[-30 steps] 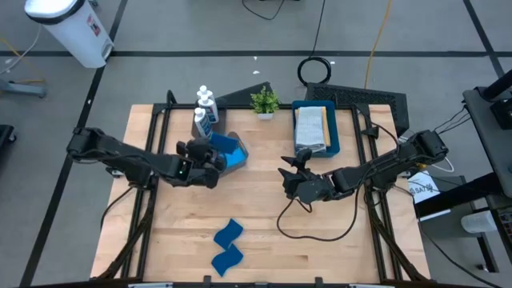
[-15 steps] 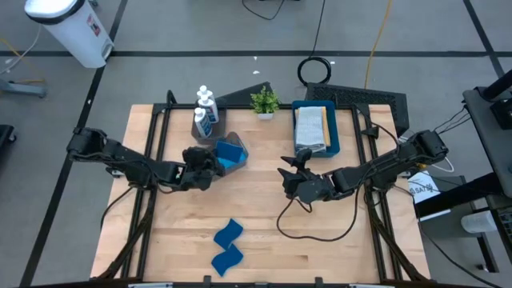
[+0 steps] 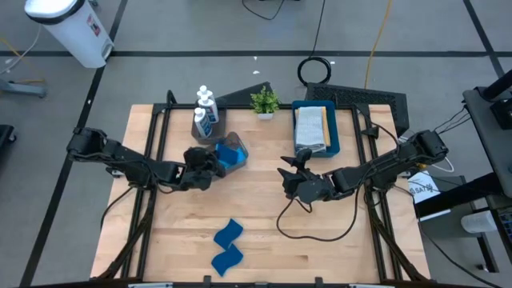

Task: Pick & Place Kitchen Items
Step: Put the blue sponge into the bottom black bin, then adjust the bottom black bin

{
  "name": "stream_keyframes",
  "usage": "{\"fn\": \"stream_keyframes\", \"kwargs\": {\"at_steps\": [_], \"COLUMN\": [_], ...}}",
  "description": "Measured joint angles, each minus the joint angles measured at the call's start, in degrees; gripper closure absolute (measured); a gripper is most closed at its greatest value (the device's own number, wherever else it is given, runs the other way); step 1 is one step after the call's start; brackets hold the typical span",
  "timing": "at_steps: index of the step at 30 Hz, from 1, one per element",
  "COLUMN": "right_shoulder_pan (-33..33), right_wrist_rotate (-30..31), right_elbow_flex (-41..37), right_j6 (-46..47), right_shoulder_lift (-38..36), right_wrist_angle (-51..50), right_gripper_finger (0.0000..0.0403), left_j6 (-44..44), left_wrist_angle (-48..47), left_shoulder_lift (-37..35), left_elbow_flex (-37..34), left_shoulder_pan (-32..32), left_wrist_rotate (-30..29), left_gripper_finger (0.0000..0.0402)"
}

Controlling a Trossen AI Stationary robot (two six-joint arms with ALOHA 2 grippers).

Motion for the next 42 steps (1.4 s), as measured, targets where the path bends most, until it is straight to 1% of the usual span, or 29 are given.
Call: {"fn": "stream_keyframes", "kwargs": {"at_steps": [6,11,15,20,23,29,34,38,42], "right_shoulder_pan": [0.0,0.0,0.0,0.0,0.0,0.0,0.0,0.0,0.0], "right_wrist_rotate": [0.0,0.0,0.0,0.0,0.0,0.0,0.0,0.0,0.0], "right_elbow_flex": [0.0,0.0,0.0,0.0,0.0,0.0,0.0,0.0,0.0], "right_j6": [0.0,0.0,0.0,0.0,0.0,0.0,0.0,0.0,0.0], "right_shoulder_lift": [0.0,0.0,0.0,0.0,0.0,0.0,0.0,0.0,0.0], "right_wrist_angle": [0.0,0.0,0.0,0.0,0.0,0.0,0.0,0.0,0.0], "right_gripper_finger": [0.0206,0.0206,0.0206,0.0206,0.0206,0.0206,0.0206,0.0206,0.0206], "left_j6": [3.4,7.4,14.0,24.7,29.2,31.9,36.3,36.7,37.2], "left_wrist_angle": [0.0,0.0,1.7,5.4,6.6,6.1,6.0,5.8,6.2], "left_shoulder_lift": [0.0,0.0,0.0,0.0,0.0,-0.2,-2.9,-6.4,-8.3], "left_elbow_flex": [0.0,0.0,0.0,0.0,0.0,0.0,0.0,0.0,0.1], "left_shoulder_pan": [0.0,0.0,0.0,0.0,0.0,0.0,-0.1,-0.5,-1.0], "left_wrist_rotate": [0.9,3.6,8.0,16.7,19.4,19.5,19.5,20.1,26.8], "left_gripper_finger": [0.0293,0.0254,0.0223,0.0197,0.0191,0.0190,0.0190,0.0190,0.0190]}}
